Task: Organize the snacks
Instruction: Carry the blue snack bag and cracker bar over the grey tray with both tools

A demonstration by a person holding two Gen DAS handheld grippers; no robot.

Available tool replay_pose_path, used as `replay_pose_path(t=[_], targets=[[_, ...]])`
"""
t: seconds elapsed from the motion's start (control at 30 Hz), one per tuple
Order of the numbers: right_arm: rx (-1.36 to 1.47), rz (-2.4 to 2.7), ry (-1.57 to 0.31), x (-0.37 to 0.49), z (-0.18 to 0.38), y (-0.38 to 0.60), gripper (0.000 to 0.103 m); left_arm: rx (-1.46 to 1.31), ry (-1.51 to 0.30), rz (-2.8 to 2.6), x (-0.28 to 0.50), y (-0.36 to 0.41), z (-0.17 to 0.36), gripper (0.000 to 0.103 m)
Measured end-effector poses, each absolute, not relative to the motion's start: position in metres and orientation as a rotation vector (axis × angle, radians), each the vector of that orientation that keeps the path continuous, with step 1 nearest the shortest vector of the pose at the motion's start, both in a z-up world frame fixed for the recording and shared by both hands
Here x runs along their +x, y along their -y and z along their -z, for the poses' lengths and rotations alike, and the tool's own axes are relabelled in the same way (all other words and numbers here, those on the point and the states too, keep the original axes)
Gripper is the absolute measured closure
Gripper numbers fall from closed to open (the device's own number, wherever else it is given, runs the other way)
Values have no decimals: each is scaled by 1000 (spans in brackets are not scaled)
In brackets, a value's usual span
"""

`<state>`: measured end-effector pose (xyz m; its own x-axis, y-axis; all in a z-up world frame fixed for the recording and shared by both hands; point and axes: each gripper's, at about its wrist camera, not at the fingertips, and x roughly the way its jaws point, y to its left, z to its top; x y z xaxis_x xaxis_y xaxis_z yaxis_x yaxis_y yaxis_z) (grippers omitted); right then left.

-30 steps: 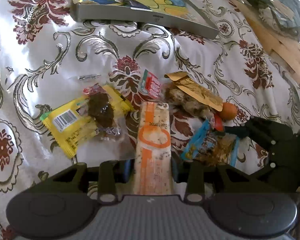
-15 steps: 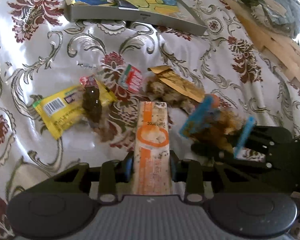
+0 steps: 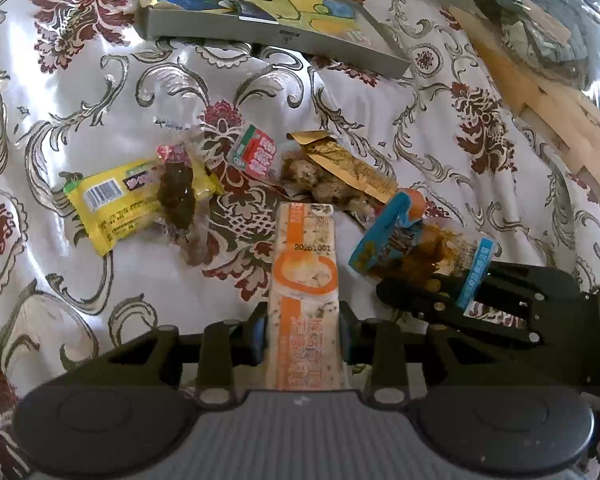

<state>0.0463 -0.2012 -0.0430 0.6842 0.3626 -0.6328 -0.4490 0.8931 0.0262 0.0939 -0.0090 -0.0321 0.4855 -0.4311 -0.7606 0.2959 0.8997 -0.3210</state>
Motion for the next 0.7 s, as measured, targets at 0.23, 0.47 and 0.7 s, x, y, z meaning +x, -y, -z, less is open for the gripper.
replay_pose_path(t=[0.23,0.47,0.7], targets=[[-128,-446,-646,38,38,203,92,-176,-957,451,88,11,30,66],[-125,-445,-606,33,30,202,92,-212,-929,457,87,9,26,66],[-113,-440,-564,36,17,205,92,-251,-895,467,94,7,13,66]])
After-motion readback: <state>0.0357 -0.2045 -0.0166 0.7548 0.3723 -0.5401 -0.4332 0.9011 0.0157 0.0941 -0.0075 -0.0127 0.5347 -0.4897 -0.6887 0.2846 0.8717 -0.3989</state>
